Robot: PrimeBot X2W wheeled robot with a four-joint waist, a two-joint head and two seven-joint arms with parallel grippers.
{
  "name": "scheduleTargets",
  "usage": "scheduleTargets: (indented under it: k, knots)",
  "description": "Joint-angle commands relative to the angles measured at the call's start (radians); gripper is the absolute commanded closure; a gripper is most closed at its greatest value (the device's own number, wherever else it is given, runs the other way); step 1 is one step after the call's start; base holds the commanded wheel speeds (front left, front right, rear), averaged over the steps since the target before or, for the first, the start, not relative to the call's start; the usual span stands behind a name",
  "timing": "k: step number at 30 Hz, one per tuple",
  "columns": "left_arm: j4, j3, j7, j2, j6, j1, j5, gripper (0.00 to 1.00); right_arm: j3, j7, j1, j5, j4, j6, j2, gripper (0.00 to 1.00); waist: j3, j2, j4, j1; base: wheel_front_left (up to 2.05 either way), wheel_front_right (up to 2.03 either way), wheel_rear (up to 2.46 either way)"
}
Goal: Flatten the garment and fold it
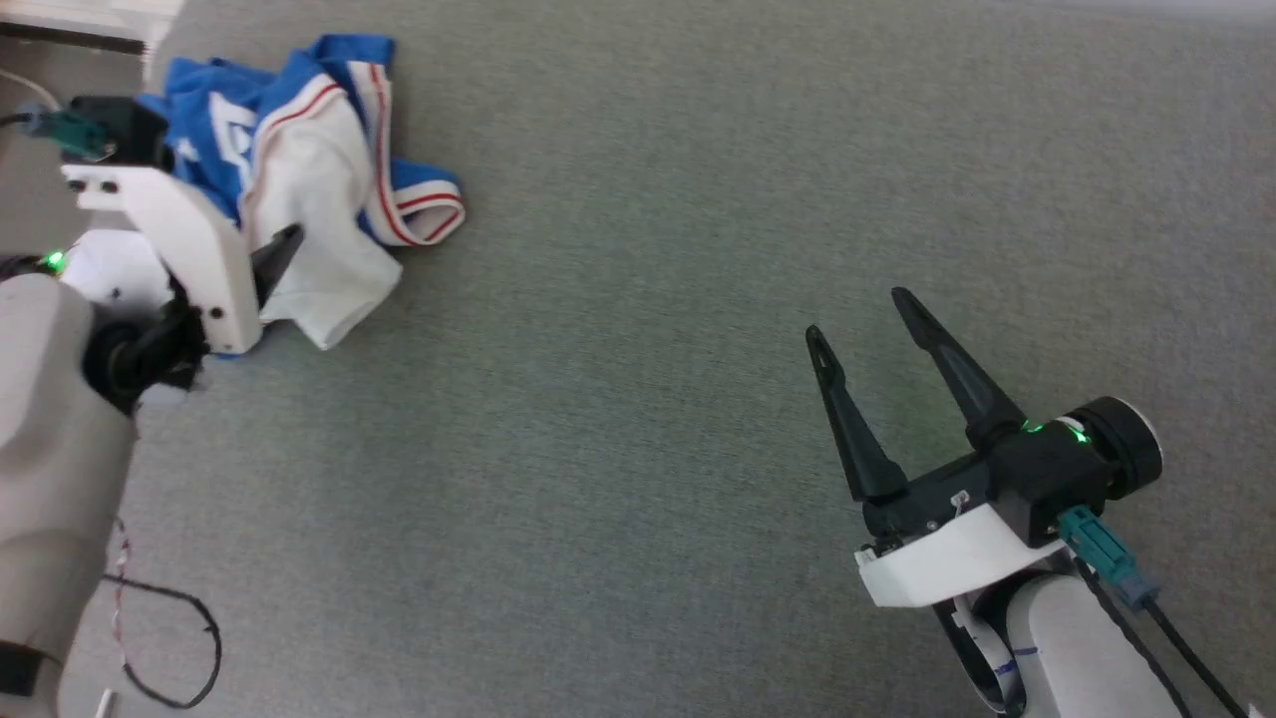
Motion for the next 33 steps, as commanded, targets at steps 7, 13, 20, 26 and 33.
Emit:
scheduleTargets:
  k: [7, 13, 20, 26, 33]
  knots:
    - [0.091, -0.027, 0.157, 0.069, -0.007, -0.024, -0.151, 0.00, -0.007, -0.011, -0.028, -0.011, -0.019, -0.001, 0.000, 0.00, 0.108, 0.0000, -0.117, -0.0004, 0.00, 0.00, 0.00]
    - [0.124, -0.059, 0.206, 0.076, -0.007, -0.025, -0.201, 0.00, -0.028, -0.019, -0.041, -0.015, -0.029, -0.001, 0.000, 0.00, 0.125, 0.0000, -0.126, -0.0004, 0.00, 0.00, 0.00]
    - [0.149, -0.087, 0.171, 0.086, -0.007, -0.042, -0.215, 1.00, -0.036, -0.018, -0.043, -0.023, -0.025, -0.001, 0.000, 0.00, 0.117, 0.0000, -0.118, -0.0004, 0.00, 0.00, 0.00]
    - [0.180, -0.094, 0.035, 0.104, -0.007, -0.062, -0.182, 1.00, -0.036, -0.025, -0.039, -0.012, 0.000, -0.001, 0.000, 0.00, 0.064, 0.0000, -0.108, -0.0004, 0.00, 0.00, 0.00]
    - [0.197, -0.101, -0.252, 0.113, -0.007, -0.083, -0.123, 1.00, -0.050, -0.042, -0.008, 0.019, 0.050, -0.001, 0.000, 0.00, -0.067, 0.0000, -0.084, -0.0004, 0.00, 0.00, 0.00]
